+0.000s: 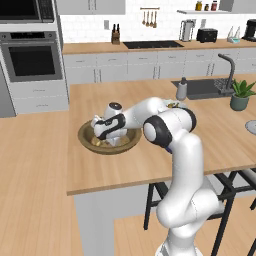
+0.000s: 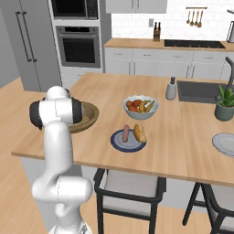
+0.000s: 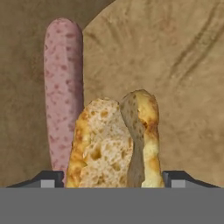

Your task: Place one bun and one sausage from the bowl on each plate.

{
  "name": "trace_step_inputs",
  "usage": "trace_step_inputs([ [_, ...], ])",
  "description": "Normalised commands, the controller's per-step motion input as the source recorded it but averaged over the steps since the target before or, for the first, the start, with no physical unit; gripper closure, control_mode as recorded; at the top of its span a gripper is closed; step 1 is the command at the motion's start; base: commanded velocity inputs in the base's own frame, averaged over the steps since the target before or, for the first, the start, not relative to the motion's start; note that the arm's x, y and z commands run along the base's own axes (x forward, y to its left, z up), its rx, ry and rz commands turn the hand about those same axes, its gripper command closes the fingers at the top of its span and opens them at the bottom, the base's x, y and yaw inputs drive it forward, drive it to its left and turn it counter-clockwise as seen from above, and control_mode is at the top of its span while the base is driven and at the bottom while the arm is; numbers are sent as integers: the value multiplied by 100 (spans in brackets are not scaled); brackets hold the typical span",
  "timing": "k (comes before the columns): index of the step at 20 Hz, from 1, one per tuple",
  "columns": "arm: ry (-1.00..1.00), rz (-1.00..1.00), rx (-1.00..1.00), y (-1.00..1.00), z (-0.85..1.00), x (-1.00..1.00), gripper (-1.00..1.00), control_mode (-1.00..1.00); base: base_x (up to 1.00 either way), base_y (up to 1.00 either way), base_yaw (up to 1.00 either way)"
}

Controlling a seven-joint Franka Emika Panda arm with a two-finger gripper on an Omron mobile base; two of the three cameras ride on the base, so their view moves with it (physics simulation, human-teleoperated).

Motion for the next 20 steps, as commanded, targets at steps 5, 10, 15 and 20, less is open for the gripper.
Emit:
trace_step_inputs([
  [5, 0, 0, 0, 0, 0, 0, 100, -100, 0, 0, 0],
  [10, -1, 0, 0, -7, 6, 0, 100, -100, 0, 0, 0],
  [15, 0, 0, 0, -44, 91, -18, 100, -100, 0, 0, 0],
  [20, 0, 7, -4, -73, 51, -63, 100, -100, 0, 0, 0],
])
